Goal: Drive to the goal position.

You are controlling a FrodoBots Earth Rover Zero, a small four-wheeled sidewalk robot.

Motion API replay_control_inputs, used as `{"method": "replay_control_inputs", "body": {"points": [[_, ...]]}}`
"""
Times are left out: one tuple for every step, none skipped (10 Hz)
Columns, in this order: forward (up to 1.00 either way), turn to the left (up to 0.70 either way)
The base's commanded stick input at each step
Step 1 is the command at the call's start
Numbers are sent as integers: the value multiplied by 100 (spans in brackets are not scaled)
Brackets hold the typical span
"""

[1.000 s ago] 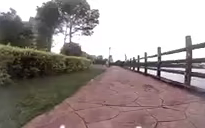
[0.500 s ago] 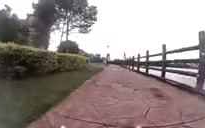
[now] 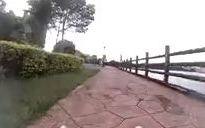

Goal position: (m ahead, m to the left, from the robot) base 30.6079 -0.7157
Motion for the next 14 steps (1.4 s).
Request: {"method": "replay_control_inputs", "body": {"points": [[100,7],[100,-31],[100,-22],[100,-13],[100,-4],[100,5],[100,7],[100,-19],[100,-33],[100,-25],[100,-5],[100,7],[100,7],[100,7]]}}
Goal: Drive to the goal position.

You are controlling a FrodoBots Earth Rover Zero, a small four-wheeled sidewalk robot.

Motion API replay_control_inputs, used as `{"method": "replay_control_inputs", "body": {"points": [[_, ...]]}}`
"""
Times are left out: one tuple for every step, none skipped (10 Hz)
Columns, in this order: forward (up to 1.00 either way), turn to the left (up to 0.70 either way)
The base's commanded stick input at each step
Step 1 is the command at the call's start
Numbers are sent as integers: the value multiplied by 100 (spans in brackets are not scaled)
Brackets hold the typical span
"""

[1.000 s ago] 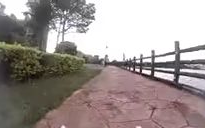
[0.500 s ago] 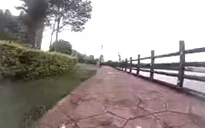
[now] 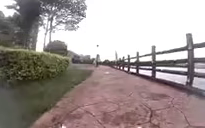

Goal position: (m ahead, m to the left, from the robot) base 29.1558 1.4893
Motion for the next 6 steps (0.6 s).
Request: {"method": "replay_control_inputs", "body": {"points": [[100,7],[100,7],[100,7],[100,7],[100,7],[100,7]]}}
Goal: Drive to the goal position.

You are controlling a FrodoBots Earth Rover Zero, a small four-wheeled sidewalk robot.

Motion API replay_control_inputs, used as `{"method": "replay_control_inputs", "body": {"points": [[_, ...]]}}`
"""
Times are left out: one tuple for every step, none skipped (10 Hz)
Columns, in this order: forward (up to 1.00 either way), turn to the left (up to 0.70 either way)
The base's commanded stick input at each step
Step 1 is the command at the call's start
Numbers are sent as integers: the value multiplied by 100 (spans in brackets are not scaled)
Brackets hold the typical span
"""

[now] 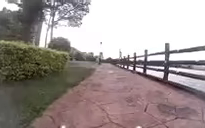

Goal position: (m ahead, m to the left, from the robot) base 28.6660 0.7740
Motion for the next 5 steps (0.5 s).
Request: {"method": "replay_control_inputs", "body": {"points": [[100,7],[100,7],[100,7],[100,7],[100,7]]}}
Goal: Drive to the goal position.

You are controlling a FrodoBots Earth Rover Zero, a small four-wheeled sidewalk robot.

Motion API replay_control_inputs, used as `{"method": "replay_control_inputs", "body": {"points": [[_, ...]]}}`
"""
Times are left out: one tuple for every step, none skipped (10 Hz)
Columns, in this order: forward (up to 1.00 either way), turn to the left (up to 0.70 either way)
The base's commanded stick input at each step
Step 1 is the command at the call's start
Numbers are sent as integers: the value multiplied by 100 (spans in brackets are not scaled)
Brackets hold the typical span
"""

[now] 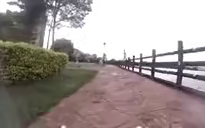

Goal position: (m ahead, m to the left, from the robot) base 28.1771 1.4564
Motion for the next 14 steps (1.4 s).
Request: {"method": "replay_control_inputs", "body": {"points": [[100,-12],[100,-33],[100,-33],[100,-33],[100,-33],[100,-33],[100,-8],[100,7],[100,7],[100,7],[100,7],[100,7],[100,7],[100,7]]}}
